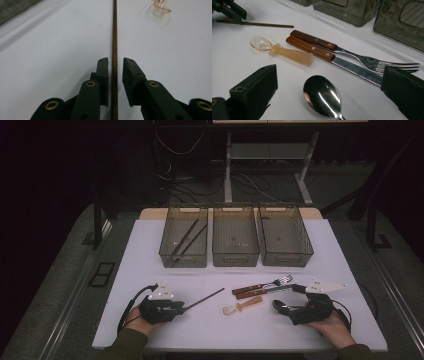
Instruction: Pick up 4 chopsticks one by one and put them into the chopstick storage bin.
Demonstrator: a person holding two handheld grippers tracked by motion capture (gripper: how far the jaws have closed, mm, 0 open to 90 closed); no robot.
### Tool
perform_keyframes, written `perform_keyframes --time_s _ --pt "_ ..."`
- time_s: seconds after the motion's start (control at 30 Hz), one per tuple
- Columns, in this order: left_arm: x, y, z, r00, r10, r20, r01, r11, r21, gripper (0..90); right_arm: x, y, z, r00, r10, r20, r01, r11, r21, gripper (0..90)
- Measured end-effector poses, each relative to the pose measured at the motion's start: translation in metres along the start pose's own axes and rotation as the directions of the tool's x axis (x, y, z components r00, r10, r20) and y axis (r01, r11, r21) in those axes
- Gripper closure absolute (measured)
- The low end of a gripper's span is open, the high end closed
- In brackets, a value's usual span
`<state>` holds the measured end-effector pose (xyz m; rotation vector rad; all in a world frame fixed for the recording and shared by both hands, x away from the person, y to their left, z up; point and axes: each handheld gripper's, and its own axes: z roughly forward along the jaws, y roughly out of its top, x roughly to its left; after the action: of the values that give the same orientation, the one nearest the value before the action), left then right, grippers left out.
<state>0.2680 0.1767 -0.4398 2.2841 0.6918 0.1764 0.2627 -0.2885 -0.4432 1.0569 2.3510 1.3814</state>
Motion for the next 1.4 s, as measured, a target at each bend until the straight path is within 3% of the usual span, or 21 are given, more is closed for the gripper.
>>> perform_keyframes --time_s 0.1,0.23,0.57,0.87,1.07,1.4 --pt "0.0009 -0.0009 0.0024 1.0 0.006 0.003 -0.006 0.9997 0.023 76.6 0.0001 0.0001 0.0 1.0 -0.001 0.0 0.001 1.0 -0.001 1.1" --pt "0.0009 -0.0016 0.0031 1.0 0.004 -0.002 -0.003 0.9998 0.019 78.9 0.0001 0.0001 0.0002 1.0 -0.001 0.001 0.001 1.0 0.0 1.1" --pt "-0.0049 0.0017 0.0047 0.9985 0.036 -0.041 -0.034 0.9983 0.047 83.7 0.001 0.0002 0.0006 1.0 -0.005 0.0 0.005 1.0 -0.002 1.1" --pt "-0.0071 0.005 0.0053 0.9979 0.034 -0.055 -0.031 0.9972 0.069 85.0 0.0016 0.0003 0.0005 1.0 -0.005 -0.001 0.005 1.0 -0.001 1.1" --pt "-0.0038 0.0043 0.0047 0.9993 0.002 -0.036 0.0 0.9983 0.059 85.0 0.0018 0.0003 0.0005 1.0 -0.006 -0.003 0.006 1.0 0.0 1.1" --pt "-0.0021 0.0073 -0.0001 0.9994 -0.018 -0.031 0.019 0.9989 0.042 85.0 0.002 0.0002 0.0006 1.0 -0.006 -0.004 0.006 1.0 0.0 1.1"
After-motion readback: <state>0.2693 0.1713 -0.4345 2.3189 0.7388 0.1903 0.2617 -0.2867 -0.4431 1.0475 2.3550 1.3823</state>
